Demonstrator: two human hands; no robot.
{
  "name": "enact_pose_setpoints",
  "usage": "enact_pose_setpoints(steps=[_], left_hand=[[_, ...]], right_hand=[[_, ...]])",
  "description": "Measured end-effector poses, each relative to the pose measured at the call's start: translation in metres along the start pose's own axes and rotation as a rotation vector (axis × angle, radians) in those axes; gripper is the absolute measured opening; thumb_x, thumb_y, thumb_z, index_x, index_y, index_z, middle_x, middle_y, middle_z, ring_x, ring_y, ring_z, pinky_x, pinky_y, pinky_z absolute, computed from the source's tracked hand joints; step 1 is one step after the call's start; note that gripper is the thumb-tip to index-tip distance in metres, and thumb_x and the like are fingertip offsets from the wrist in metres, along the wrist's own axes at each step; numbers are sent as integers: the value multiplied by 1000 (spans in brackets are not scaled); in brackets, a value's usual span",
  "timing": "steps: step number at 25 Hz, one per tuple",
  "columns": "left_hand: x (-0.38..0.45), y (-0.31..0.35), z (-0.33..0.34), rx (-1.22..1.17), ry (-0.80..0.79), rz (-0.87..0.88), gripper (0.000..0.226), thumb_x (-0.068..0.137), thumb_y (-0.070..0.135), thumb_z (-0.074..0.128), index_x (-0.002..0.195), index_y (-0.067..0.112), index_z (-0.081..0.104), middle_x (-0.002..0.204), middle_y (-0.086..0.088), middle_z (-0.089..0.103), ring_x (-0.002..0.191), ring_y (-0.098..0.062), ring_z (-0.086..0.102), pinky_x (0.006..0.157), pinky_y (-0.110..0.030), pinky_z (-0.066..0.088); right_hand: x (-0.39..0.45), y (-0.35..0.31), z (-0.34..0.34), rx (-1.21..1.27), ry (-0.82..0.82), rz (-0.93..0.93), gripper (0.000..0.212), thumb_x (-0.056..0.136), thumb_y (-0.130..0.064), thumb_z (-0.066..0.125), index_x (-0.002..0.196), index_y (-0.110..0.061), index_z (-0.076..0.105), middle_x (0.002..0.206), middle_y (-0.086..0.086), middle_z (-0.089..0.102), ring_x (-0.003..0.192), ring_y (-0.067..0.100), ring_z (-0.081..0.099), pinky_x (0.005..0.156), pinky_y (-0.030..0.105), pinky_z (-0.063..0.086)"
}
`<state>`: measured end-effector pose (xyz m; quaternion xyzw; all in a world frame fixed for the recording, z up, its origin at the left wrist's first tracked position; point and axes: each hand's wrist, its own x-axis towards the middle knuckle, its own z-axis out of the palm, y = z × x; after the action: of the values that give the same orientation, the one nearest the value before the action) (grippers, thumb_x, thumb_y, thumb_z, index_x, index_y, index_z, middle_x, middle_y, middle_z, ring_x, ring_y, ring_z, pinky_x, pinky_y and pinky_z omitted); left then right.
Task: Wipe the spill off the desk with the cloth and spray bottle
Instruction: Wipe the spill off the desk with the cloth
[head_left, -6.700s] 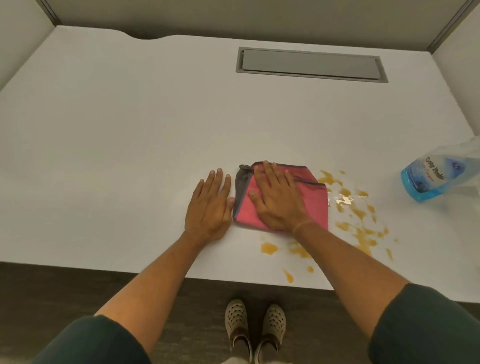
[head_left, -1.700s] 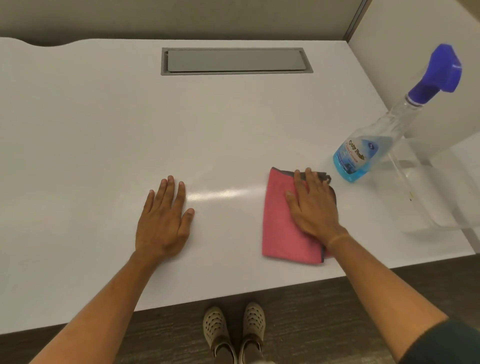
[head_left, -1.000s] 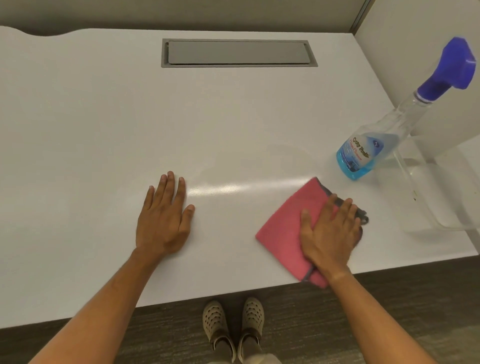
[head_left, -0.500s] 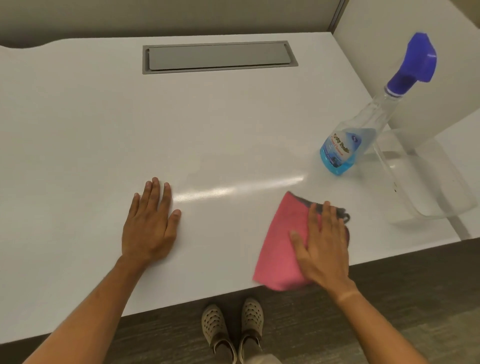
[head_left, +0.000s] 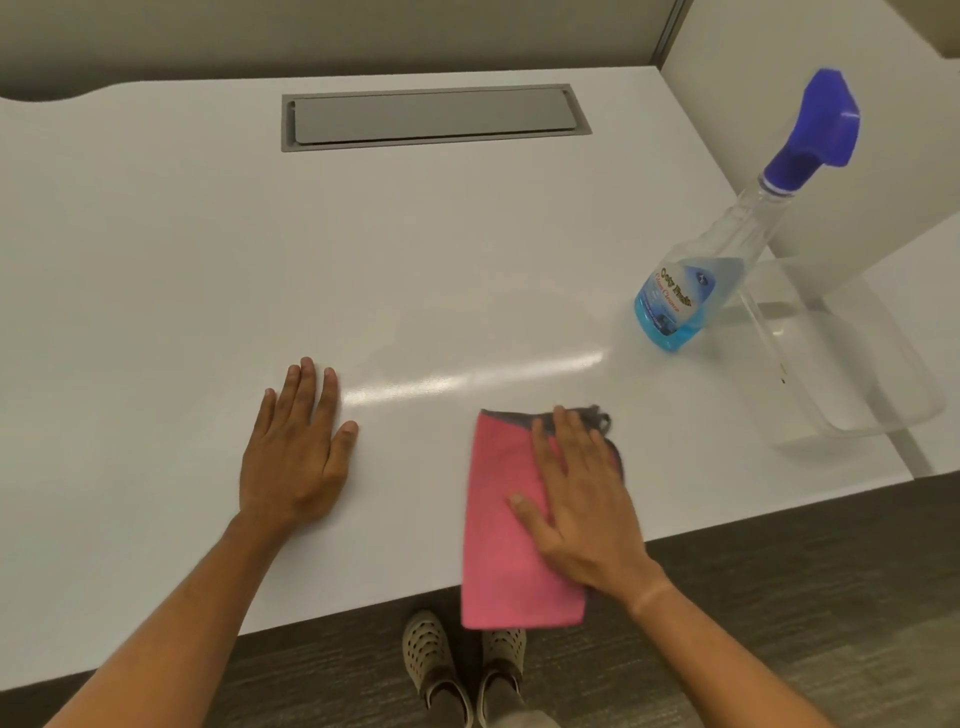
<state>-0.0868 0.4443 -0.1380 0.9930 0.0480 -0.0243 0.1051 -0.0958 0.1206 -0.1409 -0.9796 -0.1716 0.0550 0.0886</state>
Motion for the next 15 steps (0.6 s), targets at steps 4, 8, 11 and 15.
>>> enact_pose_setpoints(steps=[4,8,11,15], left_hand=[[0,2,0,0,21,-8,68,95,48,13,153,16,6,162,-8,2,149,-16,-6,121,-40,2],[1,2,3,6,33,-9,67,95,46,15,154,15,8,162,-9,3,149,-18,-3,121,-41,2],[1,2,3,20,34,-2,67,95,46,16,154,16,8,162,-9,4,149,-19,-3,121,-41,3],[0,0,1,7,22,7,68,94,48,14,154,16,5,162,-8,1,149,-17,-6,121,-39,1]], right_hand=[[7,40,-13,-16,34,267,84,92,-72,19,155,-22,-2,164,10,-2,151,24,-4,121,46,4],[87,23,-23,-3,87,392,87,91,-68,18,154,-9,10,161,22,10,150,33,7,121,49,6],[113,-18,-18,-3,49,241,86,90,-65,25,154,-7,13,160,23,11,149,34,6,121,48,4],[56,-43,-4,-23,-7,-102,84,93,-67,23,156,-14,5,163,15,4,151,25,-3,122,42,-2]])
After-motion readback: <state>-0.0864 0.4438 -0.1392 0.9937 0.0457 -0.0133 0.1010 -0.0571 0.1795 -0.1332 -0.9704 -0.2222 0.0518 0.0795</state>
